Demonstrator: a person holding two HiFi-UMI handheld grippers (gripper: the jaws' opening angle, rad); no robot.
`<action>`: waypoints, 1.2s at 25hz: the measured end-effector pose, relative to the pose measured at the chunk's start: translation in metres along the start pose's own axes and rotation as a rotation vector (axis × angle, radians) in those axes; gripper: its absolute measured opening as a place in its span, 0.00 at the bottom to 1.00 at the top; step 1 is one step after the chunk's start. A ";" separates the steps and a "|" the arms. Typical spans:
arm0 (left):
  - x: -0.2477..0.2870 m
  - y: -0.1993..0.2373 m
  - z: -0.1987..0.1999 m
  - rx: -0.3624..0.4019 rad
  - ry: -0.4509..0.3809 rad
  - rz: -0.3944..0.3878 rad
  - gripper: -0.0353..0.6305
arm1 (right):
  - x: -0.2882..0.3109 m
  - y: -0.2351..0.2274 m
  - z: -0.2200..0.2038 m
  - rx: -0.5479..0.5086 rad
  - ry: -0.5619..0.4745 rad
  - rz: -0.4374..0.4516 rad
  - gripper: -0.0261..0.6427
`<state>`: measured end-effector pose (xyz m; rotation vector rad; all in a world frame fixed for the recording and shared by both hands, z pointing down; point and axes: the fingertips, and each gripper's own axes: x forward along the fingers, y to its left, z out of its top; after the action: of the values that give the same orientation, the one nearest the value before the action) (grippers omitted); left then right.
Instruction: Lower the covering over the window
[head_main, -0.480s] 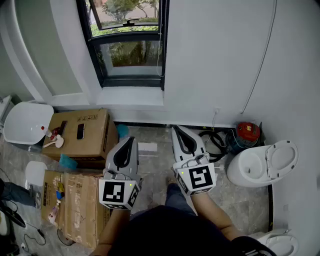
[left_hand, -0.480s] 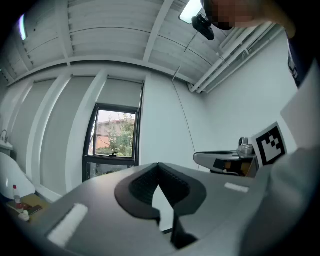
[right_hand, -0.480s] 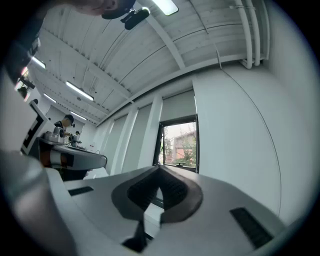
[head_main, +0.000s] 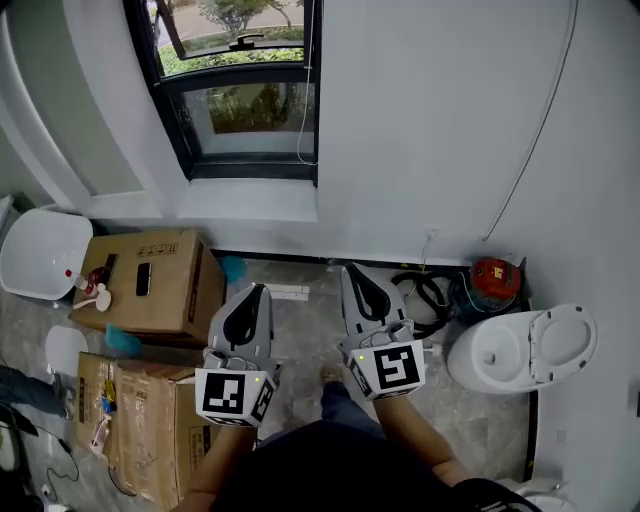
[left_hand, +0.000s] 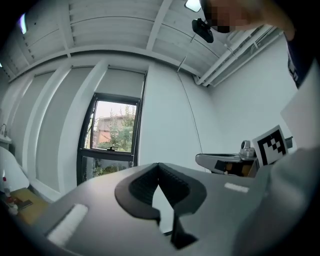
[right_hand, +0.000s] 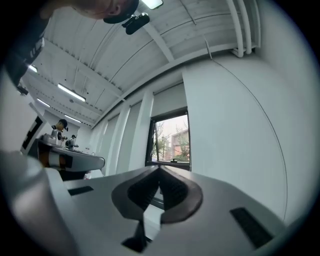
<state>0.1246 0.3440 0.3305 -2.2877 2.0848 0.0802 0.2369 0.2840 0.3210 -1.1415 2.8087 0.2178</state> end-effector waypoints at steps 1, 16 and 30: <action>0.013 -0.001 -0.001 0.008 0.001 -0.006 0.07 | 0.009 -0.010 -0.004 0.012 -0.002 0.005 0.06; 0.127 0.007 -0.019 0.008 0.007 0.074 0.07 | 0.120 -0.085 -0.002 0.015 -0.066 0.188 0.06; 0.193 0.041 -0.041 -0.031 0.028 0.038 0.07 | 0.169 -0.122 -0.031 0.019 -0.019 0.139 0.06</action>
<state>0.1015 0.1453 0.3582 -2.2798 2.1556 0.0831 0.2000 0.0768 0.3152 -0.9353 2.8691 0.2118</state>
